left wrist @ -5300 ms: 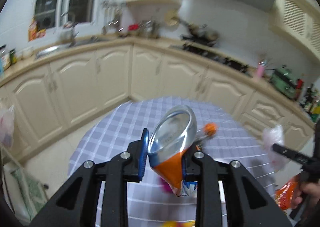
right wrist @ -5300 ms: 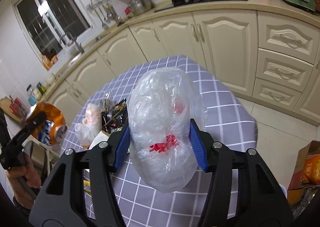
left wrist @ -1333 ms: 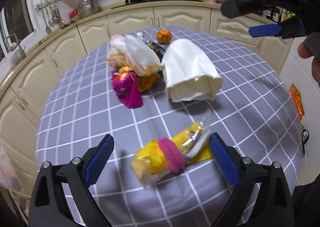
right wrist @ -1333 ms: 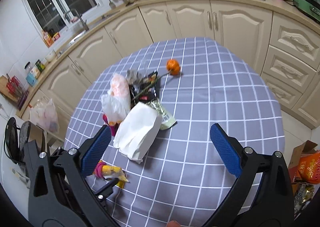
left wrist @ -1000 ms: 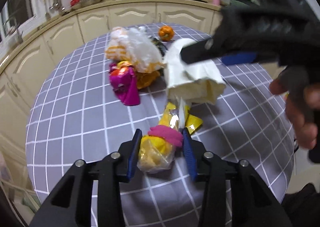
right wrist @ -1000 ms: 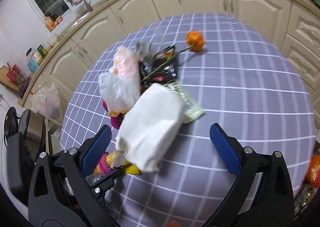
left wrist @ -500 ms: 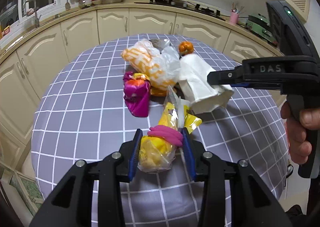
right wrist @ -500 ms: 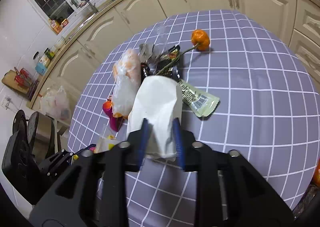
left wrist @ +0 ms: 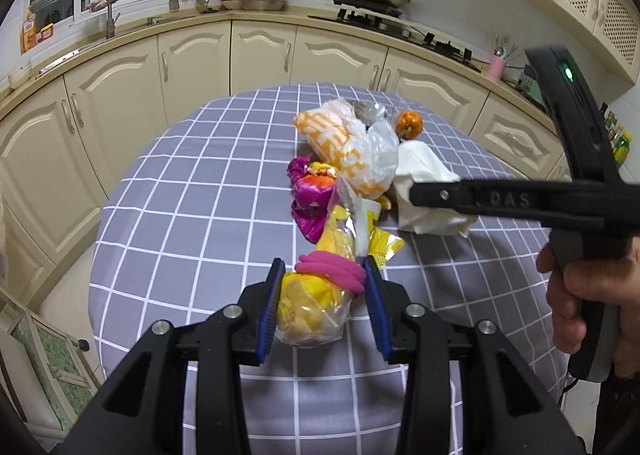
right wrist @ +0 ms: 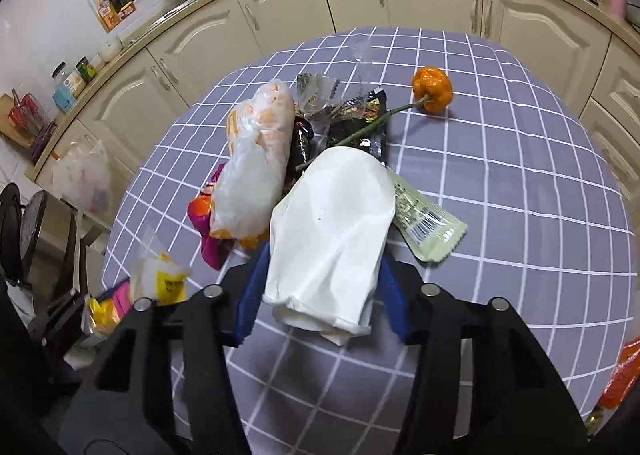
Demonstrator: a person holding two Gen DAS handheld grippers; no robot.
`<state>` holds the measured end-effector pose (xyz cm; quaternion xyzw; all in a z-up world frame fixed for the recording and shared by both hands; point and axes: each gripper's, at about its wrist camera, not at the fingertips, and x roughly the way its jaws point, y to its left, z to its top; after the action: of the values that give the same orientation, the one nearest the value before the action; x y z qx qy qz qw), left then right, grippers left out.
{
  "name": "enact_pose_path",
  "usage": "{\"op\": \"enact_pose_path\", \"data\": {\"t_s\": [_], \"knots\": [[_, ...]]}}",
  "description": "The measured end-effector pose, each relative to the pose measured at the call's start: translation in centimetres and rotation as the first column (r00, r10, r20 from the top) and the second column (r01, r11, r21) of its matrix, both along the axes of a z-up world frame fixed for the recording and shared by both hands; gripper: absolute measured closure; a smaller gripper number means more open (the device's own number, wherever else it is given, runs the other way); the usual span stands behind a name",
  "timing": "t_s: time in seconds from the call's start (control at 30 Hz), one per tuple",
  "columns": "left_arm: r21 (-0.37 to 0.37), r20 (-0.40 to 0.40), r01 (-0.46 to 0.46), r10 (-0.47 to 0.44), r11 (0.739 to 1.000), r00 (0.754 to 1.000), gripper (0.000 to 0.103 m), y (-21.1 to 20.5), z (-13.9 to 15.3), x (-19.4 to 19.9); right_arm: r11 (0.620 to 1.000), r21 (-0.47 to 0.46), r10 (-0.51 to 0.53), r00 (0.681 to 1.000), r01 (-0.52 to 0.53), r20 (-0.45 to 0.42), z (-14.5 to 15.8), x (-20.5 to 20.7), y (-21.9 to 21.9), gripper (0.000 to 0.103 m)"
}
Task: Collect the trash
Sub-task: 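Grasp the yellow snack packet with the left gripper while the right grasps the white tissue, then carry the packet and tissue to the blue bin and release both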
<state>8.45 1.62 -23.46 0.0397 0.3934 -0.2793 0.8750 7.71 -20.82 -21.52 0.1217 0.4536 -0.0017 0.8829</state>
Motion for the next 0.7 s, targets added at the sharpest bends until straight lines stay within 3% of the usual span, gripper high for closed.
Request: {"op": "enact_pose_path", "data": {"t_s": [0.4, 0.7], "knots": [[-0.078, 0.075, 0.011, -0.005, 0.997, 0.997, 0.065, -2.4, 4.3, -0.8, 0.991, 0.114, -0.097, 0.974, 0.074, 0.205, 6.3, -5.9, -5.5, 0.053], [-0.134, 0.158, 0.086, -0.064, 0.987, 0.985, 0.065, -7.8, 8.8, -2.2, 0.971, 0.105, -0.239, 0.898, 0.215, 0.37, 11.4, -12.5, -11.5, 0.052]]}}
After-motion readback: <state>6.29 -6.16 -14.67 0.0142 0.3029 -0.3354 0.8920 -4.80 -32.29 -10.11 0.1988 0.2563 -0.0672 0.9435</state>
